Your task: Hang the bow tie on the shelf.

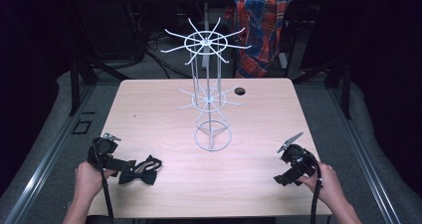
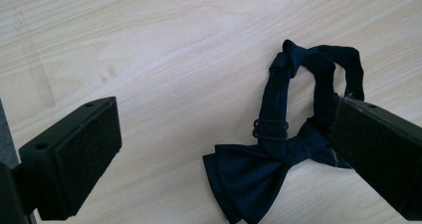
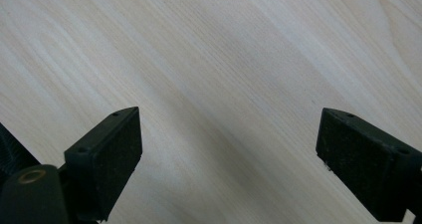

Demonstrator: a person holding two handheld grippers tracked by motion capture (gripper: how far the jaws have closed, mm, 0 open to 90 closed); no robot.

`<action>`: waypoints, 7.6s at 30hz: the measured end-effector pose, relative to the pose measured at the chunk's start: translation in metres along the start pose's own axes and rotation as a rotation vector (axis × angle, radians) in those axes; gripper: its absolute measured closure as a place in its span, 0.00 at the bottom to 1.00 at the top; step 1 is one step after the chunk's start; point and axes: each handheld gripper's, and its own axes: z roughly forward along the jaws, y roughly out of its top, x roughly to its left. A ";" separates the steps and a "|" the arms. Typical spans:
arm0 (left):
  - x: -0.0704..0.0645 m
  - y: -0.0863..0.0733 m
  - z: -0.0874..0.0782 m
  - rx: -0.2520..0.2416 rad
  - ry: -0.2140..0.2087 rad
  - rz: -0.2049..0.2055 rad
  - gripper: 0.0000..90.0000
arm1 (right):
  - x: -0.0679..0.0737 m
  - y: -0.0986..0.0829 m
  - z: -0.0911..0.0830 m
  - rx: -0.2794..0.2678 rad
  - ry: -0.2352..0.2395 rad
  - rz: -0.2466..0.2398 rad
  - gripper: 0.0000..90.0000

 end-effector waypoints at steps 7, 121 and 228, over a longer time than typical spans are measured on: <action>-0.001 0.001 0.000 -0.006 0.001 0.003 0.00 | 0.001 0.000 0.000 -0.001 0.012 -0.003 0.12; -0.026 0.027 0.025 0.023 -0.112 0.116 0.96 | 0.001 0.002 0.003 0.035 -0.017 -0.011 0.15; -0.043 0.097 -0.016 -0.394 -0.265 0.034 0.96 | 0.000 0.002 0.006 0.050 0.003 -0.001 0.15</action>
